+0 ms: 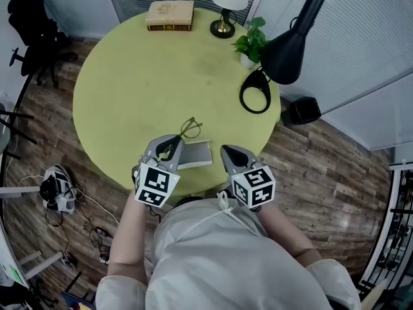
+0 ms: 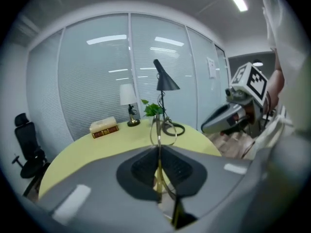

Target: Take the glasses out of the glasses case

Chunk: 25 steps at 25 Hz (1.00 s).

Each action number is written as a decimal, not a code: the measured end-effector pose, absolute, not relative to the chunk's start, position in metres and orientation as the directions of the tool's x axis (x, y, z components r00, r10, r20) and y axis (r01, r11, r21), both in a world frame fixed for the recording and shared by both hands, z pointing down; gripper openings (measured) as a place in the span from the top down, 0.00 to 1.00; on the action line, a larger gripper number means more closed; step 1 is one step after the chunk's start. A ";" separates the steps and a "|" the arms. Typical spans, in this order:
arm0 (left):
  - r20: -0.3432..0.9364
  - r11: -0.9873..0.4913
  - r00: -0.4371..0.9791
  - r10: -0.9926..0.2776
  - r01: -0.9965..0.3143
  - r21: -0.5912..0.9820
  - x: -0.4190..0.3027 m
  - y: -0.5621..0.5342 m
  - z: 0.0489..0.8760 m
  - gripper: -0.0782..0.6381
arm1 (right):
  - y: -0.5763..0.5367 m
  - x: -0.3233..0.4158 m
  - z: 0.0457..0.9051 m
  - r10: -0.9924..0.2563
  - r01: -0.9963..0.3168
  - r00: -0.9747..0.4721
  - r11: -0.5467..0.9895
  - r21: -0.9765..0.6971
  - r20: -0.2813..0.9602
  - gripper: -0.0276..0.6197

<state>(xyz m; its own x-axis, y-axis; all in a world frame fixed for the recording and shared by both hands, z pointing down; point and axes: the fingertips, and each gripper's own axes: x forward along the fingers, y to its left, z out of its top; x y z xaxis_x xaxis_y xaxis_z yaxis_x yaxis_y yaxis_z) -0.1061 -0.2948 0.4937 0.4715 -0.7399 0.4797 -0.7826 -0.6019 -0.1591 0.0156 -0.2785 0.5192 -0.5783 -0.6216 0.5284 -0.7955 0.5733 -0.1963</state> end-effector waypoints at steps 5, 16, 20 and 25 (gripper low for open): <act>0.320 -0.298 0.262 -0.910 -0.952 -0.069 -0.145 -0.293 0.451 0.87 | -0.278 0.008 0.504 -0.641 -0.787 -0.592 0.591 -0.178 0.489 0.96; 0.249 -0.072 0.064 -0.966 -0.997 -0.021 -0.167 -0.270 0.426 0.87 | -0.279 0.004 0.473 -0.710 -0.803 -0.576 0.585 -0.116 0.405 0.96; 0.249 -0.071 0.063 -0.966 -0.997 -0.026 -0.165 -0.269 0.426 0.87 | -0.279 0.004 0.468 -0.711 -0.798 -0.579 0.595 -0.097 0.400 0.96; 0.255 -0.083 0.074 -0.964 -0.996 -0.027 -0.161 -0.268 0.426 0.87 | -0.280 0.001 0.465 -0.708 -0.791 -0.587 0.604 -0.094 0.391 0.96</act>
